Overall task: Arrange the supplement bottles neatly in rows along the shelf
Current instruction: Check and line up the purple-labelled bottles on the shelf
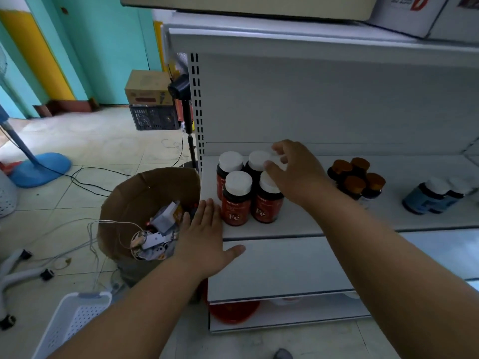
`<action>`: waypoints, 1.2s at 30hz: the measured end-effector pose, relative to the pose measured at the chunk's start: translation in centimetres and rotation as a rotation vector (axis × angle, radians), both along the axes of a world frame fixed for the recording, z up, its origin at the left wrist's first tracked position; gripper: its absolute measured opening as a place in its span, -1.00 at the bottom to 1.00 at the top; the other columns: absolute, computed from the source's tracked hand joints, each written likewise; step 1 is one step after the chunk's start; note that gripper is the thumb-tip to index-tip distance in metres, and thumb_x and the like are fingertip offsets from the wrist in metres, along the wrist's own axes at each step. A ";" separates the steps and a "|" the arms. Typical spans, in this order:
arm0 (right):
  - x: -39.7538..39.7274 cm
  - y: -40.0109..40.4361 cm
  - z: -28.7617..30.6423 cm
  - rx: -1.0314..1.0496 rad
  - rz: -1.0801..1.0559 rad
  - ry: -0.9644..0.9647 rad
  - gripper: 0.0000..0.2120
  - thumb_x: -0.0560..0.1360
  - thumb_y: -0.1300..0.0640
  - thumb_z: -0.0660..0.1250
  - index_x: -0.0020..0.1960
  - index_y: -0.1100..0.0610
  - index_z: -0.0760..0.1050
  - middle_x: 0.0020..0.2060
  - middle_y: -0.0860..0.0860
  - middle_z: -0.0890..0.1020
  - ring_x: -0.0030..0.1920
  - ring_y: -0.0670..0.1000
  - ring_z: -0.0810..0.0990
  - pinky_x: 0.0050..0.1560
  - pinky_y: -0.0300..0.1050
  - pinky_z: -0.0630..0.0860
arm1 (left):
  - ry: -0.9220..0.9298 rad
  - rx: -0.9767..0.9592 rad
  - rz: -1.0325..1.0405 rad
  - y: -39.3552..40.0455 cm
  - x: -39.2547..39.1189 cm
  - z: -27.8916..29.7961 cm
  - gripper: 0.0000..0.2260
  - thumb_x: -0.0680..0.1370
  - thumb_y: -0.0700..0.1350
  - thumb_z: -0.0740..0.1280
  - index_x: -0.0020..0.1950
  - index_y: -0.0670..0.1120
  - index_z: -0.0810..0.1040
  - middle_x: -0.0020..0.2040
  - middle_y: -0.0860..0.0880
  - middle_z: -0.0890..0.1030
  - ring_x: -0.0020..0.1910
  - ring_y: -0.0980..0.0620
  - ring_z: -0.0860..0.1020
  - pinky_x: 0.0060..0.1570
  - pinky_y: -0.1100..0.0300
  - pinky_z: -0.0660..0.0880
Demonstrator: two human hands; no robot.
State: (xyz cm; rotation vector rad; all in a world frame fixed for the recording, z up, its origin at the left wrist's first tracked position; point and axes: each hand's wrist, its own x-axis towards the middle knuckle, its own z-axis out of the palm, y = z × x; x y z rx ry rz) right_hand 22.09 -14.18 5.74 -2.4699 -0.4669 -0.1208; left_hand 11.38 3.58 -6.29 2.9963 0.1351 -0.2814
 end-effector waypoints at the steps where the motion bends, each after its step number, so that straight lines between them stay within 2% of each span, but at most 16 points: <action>1: -1.1 -0.8 0.1 0.025 0.006 -0.024 -0.61 0.55 -0.04 0.28 0.34 0.03 0.38 0.22 -0.04 0.46 0.16 -0.07 0.47 0.05 -0.20 0.36 | -0.042 -0.014 0.019 -0.1 -0.4 0.2 0.01 0.41 0.56 -0.08 0.63 -0.12 -0.13 0.63 -0.14 -0.12 0.61 -0.09 -0.15 0.56 -0.13 -0.08; 3: -3.2 -2.8 0.1 0.074 0.014 -0.077 -0.63 0.54 -0.03 0.30 0.30 0.05 0.43 0.17 -0.06 0.50 0.09 -0.11 0.49 0.05 -0.19 0.42 | -0.252 -0.028 0.049 -0.8 -1.6 0.9 -0.16 0.49 0.44 0.09 0.55 -0.15 0.24 0.54 -0.19 0.28 0.53 -0.18 0.23 0.46 -0.12 0.22; 5: -4.9 -5.0 0.0 0.107 0.018 -0.114 -0.65 0.52 -0.03 0.34 0.26 0.06 0.47 0.10 -0.07 0.52 0.01 -0.15 0.49 0.01 -0.21 0.46 | -0.481 -0.032 0.018 -2.5 -3.2 1.5 -0.40 0.48 0.31 0.18 0.25 -0.15 0.52 0.19 -0.18 0.59 0.17 -0.21 0.53 0.11 -0.09 0.48; 6: -5.5 -6.2 0.0 0.109 0.023 -0.119 -0.65 0.51 -0.02 0.36 0.25 0.06 0.48 0.07 -0.08 0.52 -0.03 -0.17 0.49 -0.02 -0.27 0.46 | -0.550 -0.038 -0.008 -3.7 -3.9 1.7 -0.49 0.47 0.27 0.20 0.14 -0.13 0.55 0.03 -0.14 0.61 0.01 -0.19 0.56 -0.05 -0.05 0.50; 8: -6.1 -8.8 -0.3 0.097 0.037 -0.118 -0.67 0.49 0.02 0.39 0.22 0.06 0.50 0.01 -0.10 0.51 -0.09 -0.18 0.49 -0.09 -0.40 0.40 | -0.589 -0.068 -0.056 -6.7 -4.5 2.6 -0.59 0.46 0.21 0.23 0.06 -0.09 0.56 -0.09 -0.08 0.59 -0.12 -0.13 0.55 -0.18 0.01 0.49; 11: -5.6 -13.0 -0.4 0.027 0.074 -0.143 -0.70 0.46 0.02 0.43 0.16 0.05 0.52 -0.05 -0.11 0.51 -0.12 -0.15 0.48 -0.14 -0.45 0.34 | -0.605 -0.161 -0.116 -11.9 -3.6 4.0 -0.64 0.47 0.17 0.25 0.08 -0.05 0.56 -0.10 -0.02 0.57 -0.13 -0.08 0.54 -0.18 0.03 0.50; 16: -2.3 -19.1 -0.5 -0.060 0.135 -0.221 -0.75 0.42 0.01 0.46 0.06 0.05 0.56 -0.07 -0.12 0.50 -0.09 -0.12 0.45 -0.16 -0.43 0.29 | -0.567 -0.224 -0.096 -18.9 -0.5 5.1 -0.59 0.49 0.19 0.22 0.17 -0.06 0.56 -0.01 -0.01 0.59 -0.05 -0.08 0.55 -0.08 0.02 0.54; 17: -1.4 -19.6 -0.5 -0.071 0.164 -0.241 -0.77 0.43 0.02 0.45 0.04 0.06 0.56 -0.06 -0.11 0.52 -0.08 -0.10 0.46 -0.14 -0.37 0.34 | -0.559 -0.229 -0.087 -19.8 0.1 5.0 -0.56 0.49 0.19 0.21 0.19 -0.07 0.56 0.02 -0.03 0.60 -0.03 -0.09 0.56 -0.06 0.01 0.55; 19: 0.4 -19.8 -0.9 -0.163 0.230 -0.292 -0.81 0.45 0.02 0.40 0.00 0.08 0.51 -0.07 -0.03 0.53 -0.04 0.00 0.46 -0.10 -0.11 0.45 | -0.556 -0.233 -0.056 -21.1 1.3 4.7 -0.54 0.49 0.19 0.21 0.22 -0.09 0.56 0.06 -0.06 0.62 0.01 -0.12 0.57 -0.03 0.01 0.55; 21: 1.8 -19.2 -1.3 -0.335 0.253 -0.323 -0.82 0.50 0.01 0.33 -0.03 0.09 0.42 -0.08 0.00 0.48 0.02 0.05 0.43 -0.13 -0.06 0.40 | -0.539 -0.239 -0.025 -22.3 2.0 4.5 -0.54 0.49 0.18 0.23 0.23 -0.10 0.56 0.09 -0.08 0.61 0.03 -0.13 0.57 0.00 0.01 0.53; 24: 2.7 -18.5 -2.1 -0.475 0.245 -0.345 -0.71 0.54 0.02 0.28 0.17 0.15 0.39 -0.01 0.04 0.52 0.18 0.12 0.39 -0.13 -0.10 0.23 | -0.488 -0.260 0.022 -23.5 2.6 4.3 -0.56 0.49 0.16 0.29 0.25 -0.09 0.55 0.13 -0.08 0.60 0.07 -0.13 0.55 0.03 -0.02 0.51; 26: 2.7 -18.7 -2.5 -0.476 0.245 -0.375 -0.64 0.54 0.05 0.28 0.27 0.19 0.35 -0.02 0.06 0.53 0.19 0.14 0.40 -0.11 -0.11 0.18 | -0.475 -0.285 0.045 -23.9 2.9 4.1 -0.55 0.49 0.15 0.31 0.28 -0.08 0.53 0.17 -0.08 0.59 0.11 -0.14 0.53 0.06 0.00 0.48; 28: 2.4 -19.4 -2.5 -0.372 0.275 -0.394 -0.68 0.51 0.08 0.32 0.21 0.19 0.40 -0.13 0.03 0.52 0.08 0.11 0.43 -0.14 -0.12 0.19 | -0.446 -0.330 0.079 -23.8 3.1 3.7 -0.52 0.53 0.13 0.36 0.37 -0.07 0.46 0.26 -0.06 0.54 0.19 -0.11 0.49 0.14 0.04 0.44; 31: 1.7 -20.7 -1.5 -0.031 0.247 -0.308 -0.79 0.48 0.06 0.39 0.07 0.09 0.47 -0.19 -0.09 0.45 -0.07 -0.02 0.42 -0.20 -0.14 0.27 | -0.457 -0.435 0.148 -23.6 2.9 3.9 -0.44 0.52 0.13 0.41 0.44 -0.05 0.36 0.31 0.00 0.50 0.23 -0.01 0.47 0.18 0.09 0.42; 33: 1.2 -21.2 -0.2 0.189 0.219 -0.143 -0.82 0.51 -0.02 0.35 0.05 0.02 0.46 -0.13 -0.13 0.54 -0.10 -0.10 0.51 -0.19 -0.14 0.43 | -0.495 -0.516 0.157 -24.1 2.5 4.2 -0.46 0.49 0.15 0.43 0.40 0.02 0.37 0.23 0.08 0.51 0.16 0.08 0.48 0.11 0.18 0.44; 36: 0.4 -21.2 1.1 0.489 0.239 0.061 -0.90 0.53 -0.02 0.35 -0.01 -0.05 0.45 -0.18 -0.15 0.61 -0.15 -0.20 0.59 -0.17 -0.20 0.56 | -0.556 -0.632 0.193 -25.3 1.7 5.0 -0.60 0.47 0.13 0.45 0.25 0.17 0.40 0.06 0.22 0.49 0.03 0.23 0.44 -0.05 0.43 0.36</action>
